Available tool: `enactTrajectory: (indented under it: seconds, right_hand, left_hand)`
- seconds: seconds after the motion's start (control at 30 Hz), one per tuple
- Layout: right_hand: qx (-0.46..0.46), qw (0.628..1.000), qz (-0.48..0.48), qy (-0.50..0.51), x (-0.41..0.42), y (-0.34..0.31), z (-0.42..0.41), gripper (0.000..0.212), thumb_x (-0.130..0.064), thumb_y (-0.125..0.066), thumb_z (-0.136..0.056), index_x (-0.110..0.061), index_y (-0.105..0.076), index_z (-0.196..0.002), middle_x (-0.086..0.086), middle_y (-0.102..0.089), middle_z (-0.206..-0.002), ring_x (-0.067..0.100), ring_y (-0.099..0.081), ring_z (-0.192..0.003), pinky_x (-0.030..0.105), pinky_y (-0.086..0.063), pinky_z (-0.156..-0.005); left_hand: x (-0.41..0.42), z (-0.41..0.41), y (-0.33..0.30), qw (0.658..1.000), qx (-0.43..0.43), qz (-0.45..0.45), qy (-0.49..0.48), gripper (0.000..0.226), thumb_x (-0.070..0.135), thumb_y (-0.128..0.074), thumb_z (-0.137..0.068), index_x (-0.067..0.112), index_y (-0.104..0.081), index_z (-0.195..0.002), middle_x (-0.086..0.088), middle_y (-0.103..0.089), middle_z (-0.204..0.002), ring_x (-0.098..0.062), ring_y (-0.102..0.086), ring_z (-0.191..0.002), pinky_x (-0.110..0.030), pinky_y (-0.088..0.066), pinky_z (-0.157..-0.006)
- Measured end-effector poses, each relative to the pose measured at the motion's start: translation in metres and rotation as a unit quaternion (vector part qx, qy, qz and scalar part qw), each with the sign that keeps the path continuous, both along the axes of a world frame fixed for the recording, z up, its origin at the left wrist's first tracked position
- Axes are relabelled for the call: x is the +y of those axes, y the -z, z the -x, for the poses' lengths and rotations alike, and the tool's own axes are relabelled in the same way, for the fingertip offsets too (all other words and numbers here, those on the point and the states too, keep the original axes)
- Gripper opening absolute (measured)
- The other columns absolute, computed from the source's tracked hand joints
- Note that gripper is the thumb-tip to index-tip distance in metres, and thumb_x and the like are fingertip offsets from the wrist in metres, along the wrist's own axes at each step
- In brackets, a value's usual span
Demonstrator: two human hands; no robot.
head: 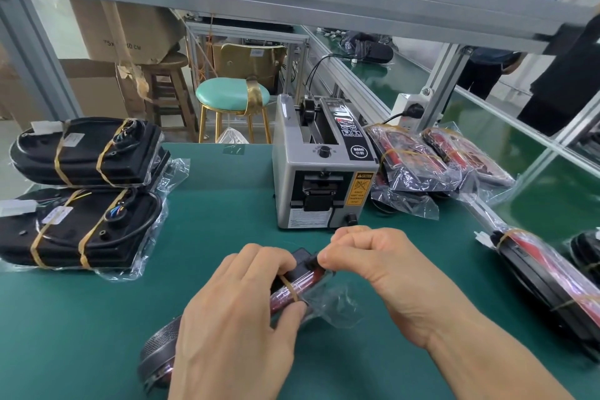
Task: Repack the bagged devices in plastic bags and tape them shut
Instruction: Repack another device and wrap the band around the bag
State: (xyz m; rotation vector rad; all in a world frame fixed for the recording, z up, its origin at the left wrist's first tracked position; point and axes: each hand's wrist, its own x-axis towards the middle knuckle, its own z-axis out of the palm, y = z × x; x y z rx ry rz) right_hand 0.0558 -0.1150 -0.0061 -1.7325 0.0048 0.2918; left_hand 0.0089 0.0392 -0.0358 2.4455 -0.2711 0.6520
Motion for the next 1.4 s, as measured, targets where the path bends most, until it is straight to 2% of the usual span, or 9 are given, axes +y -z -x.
enactTrajectory:
  seconds: [0.13,0.3,0.47,0.6,0.8,0.93,1.07,1.23,1.4]
  right_hand:
    - [-0.014,0.999,0.031,-0.002,0.001,-0.001,-0.002,0.02,-0.015,-0.075,-0.067,-0.015,-0.068,-0.049,-0.018,-0.055,-0.063,-0.006,-0.052,-0.067,0.02,-0.034,-0.071]
    - [-0.031,0.999,0.041,-0.005,0.002,-0.001,-0.004,0.026,-0.013,-0.076,-0.069,-0.017,-0.066,-0.045,-0.018,-0.053,-0.06,-0.005,-0.051,-0.065,0.004,-0.036,-0.059]
    - [-0.036,0.997,0.063,-0.001,0.002,0.0,-0.003,0.024,-0.012,-0.076,-0.068,-0.016,-0.066,-0.046,-0.015,-0.053,-0.06,-0.004,-0.051,-0.066,0.017,-0.035,-0.068]
    - [-0.055,0.996,0.073,-0.003,0.004,0.0,-0.003,0.029,-0.011,-0.076,-0.067,-0.019,-0.064,-0.042,-0.017,-0.051,-0.058,-0.004,-0.051,-0.066,0.006,-0.036,-0.06]
    - [-0.08,0.992,0.097,-0.002,0.004,0.002,-0.001,0.024,-0.009,-0.075,-0.067,-0.017,-0.067,-0.045,-0.019,-0.053,-0.061,-0.007,-0.052,-0.067,0.001,-0.036,-0.059]
    - [-0.1,0.984,0.14,0.032,0.005,0.004,-0.003,0.013,-0.015,-0.077,-0.064,-0.016,-0.072,-0.053,-0.02,-0.055,-0.072,-0.008,-0.053,-0.069,0.002,-0.036,-0.06]
    - [-0.102,0.979,0.166,0.055,0.004,0.006,-0.002,0.01,-0.017,-0.078,-0.062,-0.015,-0.07,-0.055,-0.012,-0.057,-0.078,-0.006,-0.054,-0.069,0.004,-0.038,-0.059]
    - [0.0,0.997,0.023,0.077,-0.002,0.01,-0.004,0.028,-0.002,-0.079,-0.063,-0.02,-0.063,-0.077,-0.001,-0.056,-0.08,0.011,-0.054,-0.074,0.023,-0.043,-0.07]
    - [0.035,0.994,-0.064,0.083,0.002,0.011,-0.007,0.025,0.008,-0.063,-0.076,-0.017,-0.065,-0.076,-0.005,-0.059,-0.075,0.014,-0.055,-0.077,0.031,-0.048,-0.08]
  left_hand:
    - [0.0,0.0,0.001,1.0,-0.001,0.0,0.0,0.06,0.018,-0.094,-0.029,0.028,-0.061,-0.078,0.019,-0.056,-0.07,-0.003,-0.042,-0.068,-0.004,-0.031,-0.053]
    - [0.001,0.0,0.001,1.0,0.011,0.004,0.005,0.058,0.019,-0.094,-0.032,0.028,-0.063,-0.079,0.019,-0.058,-0.073,-0.003,-0.043,-0.069,-0.005,-0.033,-0.052]
    - [0.001,0.0,0.002,0.999,0.019,0.023,0.019,0.055,0.017,-0.094,-0.036,0.029,-0.068,-0.084,0.018,-0.059,-0.085,-0.003,-0.047,-0.073,-0.009,-0.038,-0.051]
    - [0.001,0.0,0.002,0.999,0.024,0.023,0.028,0.061,0.019,-0.092,-0.04,0.034,-0.071,-0.095,0.017,-0.057,-0.088,-0.002,-0.047,-0.074,-0.011,-0.04,-0.051]
    - [-0.001,-0.003,0.003,1.0,-0.004,0.01,0.02,0.039,0.027,-0.07,-0.051,0.032,-0.075,-0.089,0.012,-0.058,-0.083,-0.004,-0.044,-0.073,-0.028,-0.049,-0.041]
    - [-0.002,-0.003,0.004,0.999,-0.02,-0.022,0.028,0.034,0.028,-0.068,-0.057,0.027,-0.076,-0.089,0.008,-0.059,-0.082,-0.01,-0.049,-0.072,-0.027,-0.049,-0.042]
    - [-0.004,-0.003,0.004,0.997,-0.034,-0.06,0.036,0.037,0.035,-0.048,-0.069,0.025,-0.076,-0.091,0.005,-0.059,-0.081,-0.017,-0.059,-0.065,-0.022,-0.044,-0.043]
    - [-0.003,-0.004,0.006,0.997,-0.048,-0.056,0.033,0.036,0.035,-0.048,-0.07,0.023,-0.077,-0.088,0.004,-0.06,-0.081,-0.014,-0.049,-0.07,-0.02,-0.043,-0.044]
    - [-0.001,-0.005,0.007,0.998,-0.051,-0.039,0.03,0.035,0.036,-0.049,-0.068,0.025,-0.076,-0.088,0.007,-0.06,-0.081,-0.012,-0.044,-0.073,-0.028,-0.046,-0.039]
